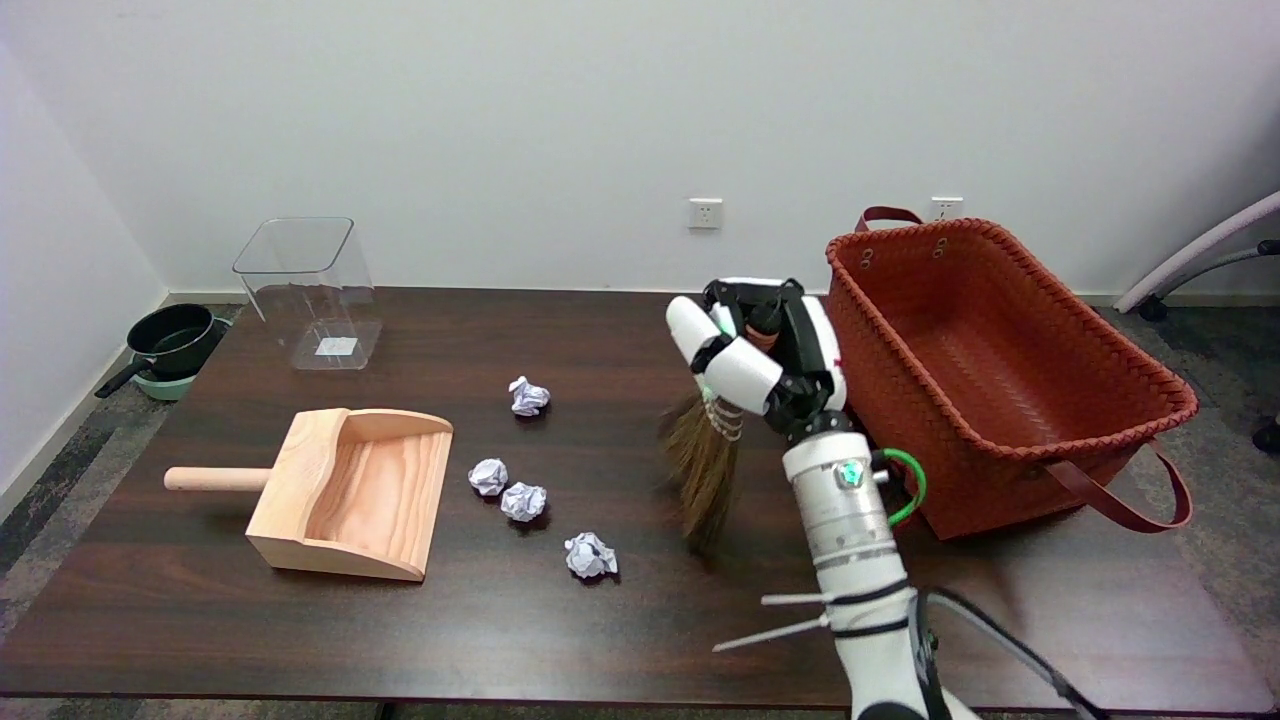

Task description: Sweep the paper ball into the dustpan.

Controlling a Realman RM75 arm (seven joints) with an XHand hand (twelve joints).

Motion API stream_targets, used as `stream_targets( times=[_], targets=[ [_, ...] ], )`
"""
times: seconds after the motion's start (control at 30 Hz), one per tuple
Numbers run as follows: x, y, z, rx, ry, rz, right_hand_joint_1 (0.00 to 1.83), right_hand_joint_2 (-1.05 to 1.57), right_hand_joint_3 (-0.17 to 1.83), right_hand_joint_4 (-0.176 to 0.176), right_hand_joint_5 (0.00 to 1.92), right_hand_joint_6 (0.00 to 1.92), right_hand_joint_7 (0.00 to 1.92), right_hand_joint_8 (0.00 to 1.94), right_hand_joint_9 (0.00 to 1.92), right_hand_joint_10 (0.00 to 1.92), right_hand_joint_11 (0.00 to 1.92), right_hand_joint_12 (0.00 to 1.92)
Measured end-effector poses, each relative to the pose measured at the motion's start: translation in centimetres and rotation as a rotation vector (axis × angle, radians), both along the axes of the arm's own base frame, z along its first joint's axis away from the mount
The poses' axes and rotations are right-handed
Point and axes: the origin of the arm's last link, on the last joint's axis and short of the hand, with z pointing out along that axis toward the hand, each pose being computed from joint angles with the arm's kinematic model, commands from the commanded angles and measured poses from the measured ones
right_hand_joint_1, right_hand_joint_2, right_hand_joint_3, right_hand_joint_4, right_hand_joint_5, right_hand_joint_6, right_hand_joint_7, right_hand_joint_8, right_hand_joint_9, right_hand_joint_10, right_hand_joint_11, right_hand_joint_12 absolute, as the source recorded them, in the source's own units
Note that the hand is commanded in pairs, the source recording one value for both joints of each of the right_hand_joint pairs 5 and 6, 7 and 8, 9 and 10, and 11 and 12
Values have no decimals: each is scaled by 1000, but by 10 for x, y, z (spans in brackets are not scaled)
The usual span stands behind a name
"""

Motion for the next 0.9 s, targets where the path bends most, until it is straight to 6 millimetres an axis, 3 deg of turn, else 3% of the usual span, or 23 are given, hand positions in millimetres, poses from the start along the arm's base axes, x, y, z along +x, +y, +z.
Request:
stream_targets(
  times=[0.23, 0.57, 0.9],
  targets=[
    [2, 14, -27, 28, -40, 17, 1139, 1571, 496, 0, 1920, 1920, 1920, 1920, 1915, 1915, 1869, 1869],
    [3, 18, -59, 68, -62, 31, 1137, 1571, 487, 0, 1920, 1920, 1920, 1920, 1913, 1913, 1865, 1865],
    [-8, 23, -66, 54, -52, 17, 1139, 1571, 491, 0, 1920, 1920, 1920, 1920, 1913, 1913, 1865, 1865]
  ],
)
